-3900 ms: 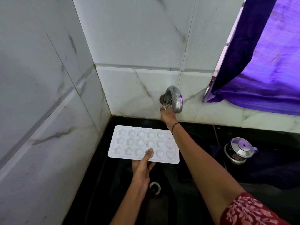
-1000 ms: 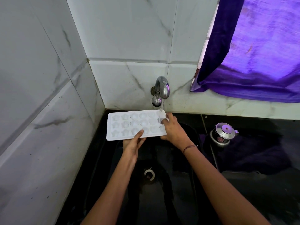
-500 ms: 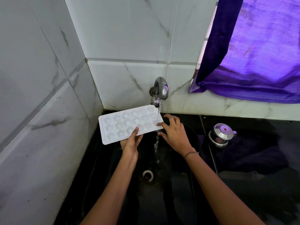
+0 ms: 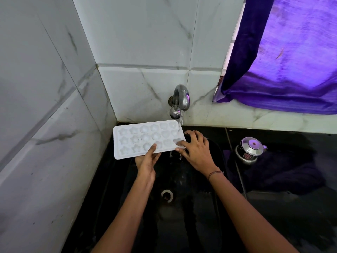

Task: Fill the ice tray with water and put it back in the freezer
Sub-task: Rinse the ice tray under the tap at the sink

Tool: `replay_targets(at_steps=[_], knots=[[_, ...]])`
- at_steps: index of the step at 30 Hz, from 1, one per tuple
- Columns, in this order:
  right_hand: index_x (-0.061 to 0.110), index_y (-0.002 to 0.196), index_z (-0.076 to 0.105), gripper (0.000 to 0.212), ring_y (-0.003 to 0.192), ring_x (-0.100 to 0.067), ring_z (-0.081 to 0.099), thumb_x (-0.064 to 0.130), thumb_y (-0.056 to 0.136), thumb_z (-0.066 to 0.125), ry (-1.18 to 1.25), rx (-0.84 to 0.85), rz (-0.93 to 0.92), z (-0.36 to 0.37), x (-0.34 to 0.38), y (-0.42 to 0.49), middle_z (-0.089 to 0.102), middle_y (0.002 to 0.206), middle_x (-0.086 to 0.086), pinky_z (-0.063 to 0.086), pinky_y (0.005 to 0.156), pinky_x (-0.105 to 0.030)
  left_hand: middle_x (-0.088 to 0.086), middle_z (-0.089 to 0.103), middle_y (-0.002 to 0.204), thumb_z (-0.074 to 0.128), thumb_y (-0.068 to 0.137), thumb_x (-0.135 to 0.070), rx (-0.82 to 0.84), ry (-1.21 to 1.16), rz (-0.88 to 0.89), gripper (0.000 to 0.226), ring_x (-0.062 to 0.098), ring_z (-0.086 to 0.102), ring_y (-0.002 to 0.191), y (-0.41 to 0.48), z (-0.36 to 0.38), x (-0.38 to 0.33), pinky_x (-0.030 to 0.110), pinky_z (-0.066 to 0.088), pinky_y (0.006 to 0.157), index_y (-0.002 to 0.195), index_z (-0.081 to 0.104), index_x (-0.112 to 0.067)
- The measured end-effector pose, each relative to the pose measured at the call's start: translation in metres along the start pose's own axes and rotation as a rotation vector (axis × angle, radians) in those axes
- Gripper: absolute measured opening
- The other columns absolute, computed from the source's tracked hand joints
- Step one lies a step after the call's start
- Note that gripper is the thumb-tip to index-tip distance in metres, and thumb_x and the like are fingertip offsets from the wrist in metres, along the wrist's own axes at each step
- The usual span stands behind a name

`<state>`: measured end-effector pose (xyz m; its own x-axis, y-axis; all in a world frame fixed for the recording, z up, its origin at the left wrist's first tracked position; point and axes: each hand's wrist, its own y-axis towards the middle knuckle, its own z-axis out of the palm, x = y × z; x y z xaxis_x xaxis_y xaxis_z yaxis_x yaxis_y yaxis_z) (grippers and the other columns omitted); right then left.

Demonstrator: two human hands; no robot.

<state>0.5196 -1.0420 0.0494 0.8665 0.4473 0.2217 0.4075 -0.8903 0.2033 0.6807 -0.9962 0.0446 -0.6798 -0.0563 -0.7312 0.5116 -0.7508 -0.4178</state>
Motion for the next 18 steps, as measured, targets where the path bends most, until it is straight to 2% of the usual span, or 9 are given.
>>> replay_targets(at_steps=[3,7,11,13,16,18], knots=[[0.030,0.104,0.066,0.054,0.123,-0.031,0.043,0.064,0.086,0.029,-0.067,-0.055,0.026,0.003,0.004,0.001,0.052,0.130,-0.007,0.040,0.096,-0.050,0.006,0.065,0.110,0.067,0.079,0.003,-0.008,-0.002,-0.025,0.042,0.020,0.066,0.091,-0.005,0.002,0.003,0.028,0.059,0.071,0.117,0.055,-0.009],[0.031,0.116,0.062,0.059,0.129,-0.032,0.037,0.066,0.086,0.025,-0.044,0.002,-0.049,0.007,0.001,-0.005,0.046,0.136,-0.006,0.039,0.099,-0.049,0.006,0.064,0.110,0.067,0.079,0.003,-0.028,0.002,-0.027,0.041,0.019,0.066,0.088,-0.002,-0.002,-0.002,0.029,0.059,0.070,0.116,0.055,-0.009],[0.029,0.104,0.066,0.056,0.123,-0.030,0.044,0.065,0.086,0.026,-0.085,-0.025,0.013,0.007,-0.001,-0.009,0.052,0.129,-0.006,0.042,0.093,-0.046,0.001,0.065,0.098,0.066,0.079,0.005,-0.039,0.040,-0.080,0.037,0.016,0.065,0.082,-0.010,-0.004,0.004,0.029,0.058,0.070,0.110,0.055,-0.012],[0.030,0.109,0.063,0.058,0.119,-0.029,0.046,0.066,0.085,0.025,-0.093,0.009,-0.001,0.012,0.001,-0.013,0.052,0.127,-0.006,0.044,0.091,-0.044,0.001,0.065,0.099,0.066,0.079,0.005,-0.051,0.065,-0.060,0.038,0.016,0.065,0.082,-0.013,-0.005,0.005,0.029,0.058,0.069,0.111,0.055,-0.012],[0.028,0.119,0.059,0.065,0.116,-0.028,0.045,0.066,0.084,0.019,-0.120,0.098,-0.032,0.022,-0.002,-0.024,0.048,0.128,-0.006,0.043,0.091,-0.042,0.003,0.064,0.103,0.069,0.078,0.003,-0.058,0.222,0.013,0.038,0.020,0.064,0.092,-0.010,-0.009,0.007,0.030,0.058,0.071,0.111,0.057,-0.011],[0.024,0.123,0.056,0.062,0.116,-0.025,0.042,0.064,0.088,0.024,-0.119,0.134,0.004,0.026,-0.001,-0.029,0.045,0.129,-0.005,0.040,0.092,-0.039,0.001,0.066,0.101,0.074,0.075,-0.002,-0.071,0.354,0.055,0.033,0.021,0.065,0.096,-0.007,-0.013,0.012,0.037,0.057,0.079,0.102,0.061,-0.015]])
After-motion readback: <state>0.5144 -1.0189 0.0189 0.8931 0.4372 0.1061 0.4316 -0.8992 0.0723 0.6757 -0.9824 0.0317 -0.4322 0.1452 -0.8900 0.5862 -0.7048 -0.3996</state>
